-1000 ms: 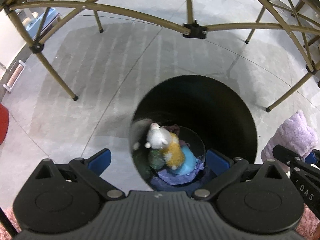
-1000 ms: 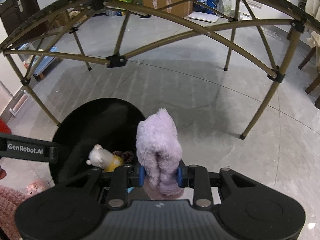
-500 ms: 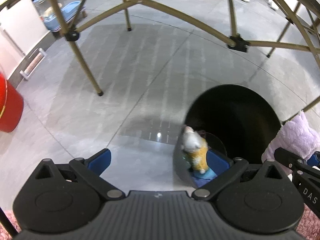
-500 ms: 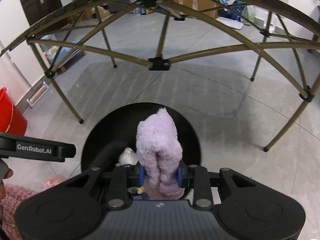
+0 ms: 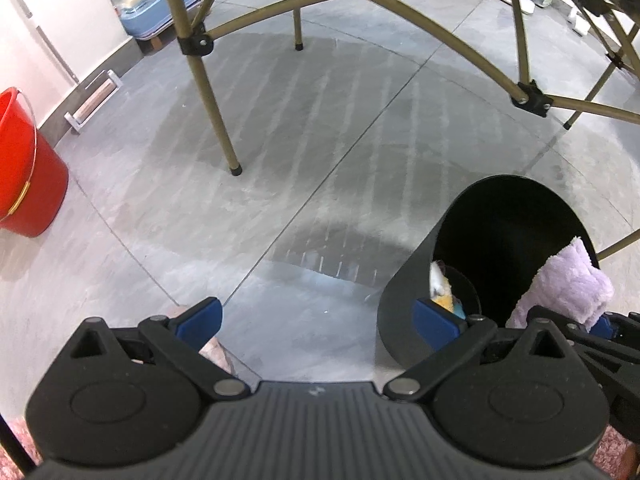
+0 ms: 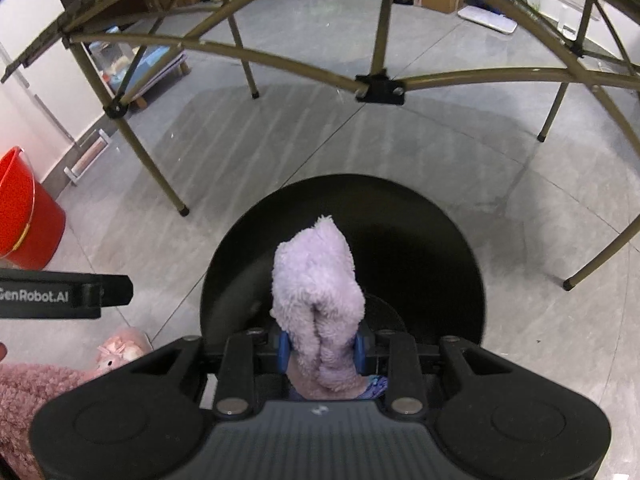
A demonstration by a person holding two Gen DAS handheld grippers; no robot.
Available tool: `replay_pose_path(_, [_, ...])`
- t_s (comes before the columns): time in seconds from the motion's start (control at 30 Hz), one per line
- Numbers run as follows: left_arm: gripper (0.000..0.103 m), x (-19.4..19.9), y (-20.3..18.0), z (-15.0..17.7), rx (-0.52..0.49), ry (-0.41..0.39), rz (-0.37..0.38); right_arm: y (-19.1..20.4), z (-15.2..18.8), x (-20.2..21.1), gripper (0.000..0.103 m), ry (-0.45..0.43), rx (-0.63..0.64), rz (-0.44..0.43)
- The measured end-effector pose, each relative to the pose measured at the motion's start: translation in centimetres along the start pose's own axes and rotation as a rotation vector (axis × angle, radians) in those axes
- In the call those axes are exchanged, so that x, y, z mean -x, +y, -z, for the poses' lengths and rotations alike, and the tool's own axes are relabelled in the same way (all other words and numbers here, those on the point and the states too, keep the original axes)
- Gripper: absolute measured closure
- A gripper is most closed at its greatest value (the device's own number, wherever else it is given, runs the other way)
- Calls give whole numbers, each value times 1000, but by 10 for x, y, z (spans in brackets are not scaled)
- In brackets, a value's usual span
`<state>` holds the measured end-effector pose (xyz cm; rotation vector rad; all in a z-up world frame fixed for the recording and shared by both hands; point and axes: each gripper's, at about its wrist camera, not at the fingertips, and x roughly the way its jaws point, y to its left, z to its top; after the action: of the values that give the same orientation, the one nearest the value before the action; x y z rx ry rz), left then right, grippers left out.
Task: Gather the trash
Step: 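Move the left tool aside while the right tool lowers the lavender plush into the bin and opens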
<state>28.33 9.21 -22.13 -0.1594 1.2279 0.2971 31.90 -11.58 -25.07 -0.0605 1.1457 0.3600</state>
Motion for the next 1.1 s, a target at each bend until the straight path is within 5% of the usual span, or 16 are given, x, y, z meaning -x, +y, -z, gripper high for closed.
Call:
replay_pose_path(0.47, [0, -12, 11, 1, 18, 29, -33, 6, -1, -42, 74, 109, -34, 45])
replay_pose_path(0.87, [0, -13, 8, 1, 12, 33, -34, 5, -2, -46, 69, 119, -32, 56])
replay_pose_path(0.97, [0, -14, 7, 2, 7, 37, -35, 4, -2, -43, 53, 107, -31, 68])
replay_pose_path(1.03, [0, -16, 7, 2, 8, 43, -38, 4, -2, -42, 16, 100, -28, 84])
replay_pose_path(1.1, [0, -17, 6, 2, 9, 46, -42, 3, -2, -42, 2, 97, -26, 93])
